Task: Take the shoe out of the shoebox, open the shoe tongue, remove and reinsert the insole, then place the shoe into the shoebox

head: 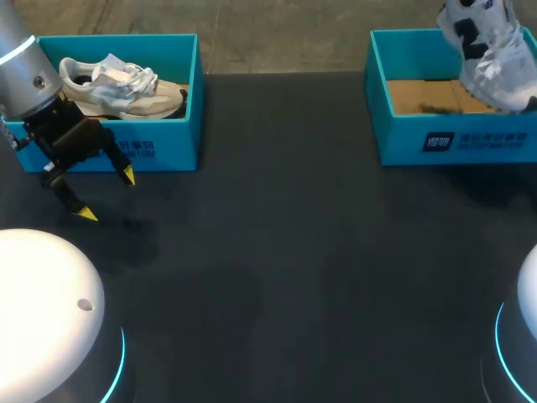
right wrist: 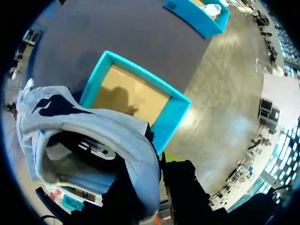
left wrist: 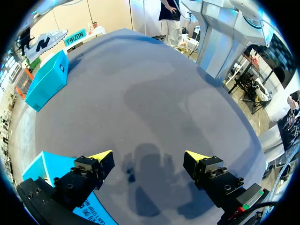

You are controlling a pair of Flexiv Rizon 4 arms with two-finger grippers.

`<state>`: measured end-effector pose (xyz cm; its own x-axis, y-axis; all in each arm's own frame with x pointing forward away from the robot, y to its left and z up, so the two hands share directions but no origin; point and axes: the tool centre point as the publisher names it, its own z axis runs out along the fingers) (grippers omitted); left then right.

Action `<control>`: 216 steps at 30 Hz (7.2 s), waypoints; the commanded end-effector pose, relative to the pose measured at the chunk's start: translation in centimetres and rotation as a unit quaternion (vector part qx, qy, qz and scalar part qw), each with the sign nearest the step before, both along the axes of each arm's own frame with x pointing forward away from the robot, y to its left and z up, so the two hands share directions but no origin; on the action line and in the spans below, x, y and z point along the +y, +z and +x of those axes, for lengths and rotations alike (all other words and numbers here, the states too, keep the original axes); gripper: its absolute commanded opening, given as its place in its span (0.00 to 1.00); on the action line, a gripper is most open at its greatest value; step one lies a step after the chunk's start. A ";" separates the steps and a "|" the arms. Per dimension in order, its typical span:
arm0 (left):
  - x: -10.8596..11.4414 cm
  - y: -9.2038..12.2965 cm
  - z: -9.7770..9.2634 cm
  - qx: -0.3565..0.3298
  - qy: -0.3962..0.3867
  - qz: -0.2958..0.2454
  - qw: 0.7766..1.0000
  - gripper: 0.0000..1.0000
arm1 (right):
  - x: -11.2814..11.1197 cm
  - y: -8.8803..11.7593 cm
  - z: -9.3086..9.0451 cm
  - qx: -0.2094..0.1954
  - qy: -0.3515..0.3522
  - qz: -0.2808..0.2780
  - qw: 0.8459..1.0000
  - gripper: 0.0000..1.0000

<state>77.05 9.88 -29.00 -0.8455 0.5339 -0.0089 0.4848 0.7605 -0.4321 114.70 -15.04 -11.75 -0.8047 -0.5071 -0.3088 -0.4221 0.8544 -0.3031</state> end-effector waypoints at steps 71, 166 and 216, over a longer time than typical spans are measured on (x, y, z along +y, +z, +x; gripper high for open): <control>0.0 0.0 0.0 0.000 0.000 0.001 1.000 1.00 | -17.1 -8.0 -7.1 0.014 -0.766 0.169 0.620 0.00; 0.0 0.0 0.0 0.000 0.000 0.001 1.000 1.00 | -20.3 -22.4 -10.8 0.031 -0.782 0.139 0.607 0.00; 0.0 0.0 0.0 0.000 0.000 0.001 1.000 1.00 | -19.9 -24.9 -11.4 0.034 -0.786 0.145 0.600 1.00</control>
<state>77.05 9.89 -29.00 -0.8457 0.5336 -0.0090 0.4845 0.7606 -0.4321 103.77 -34.55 -37.46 -0.2361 0.9627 -0.1323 0.9705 0.2269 -0.0812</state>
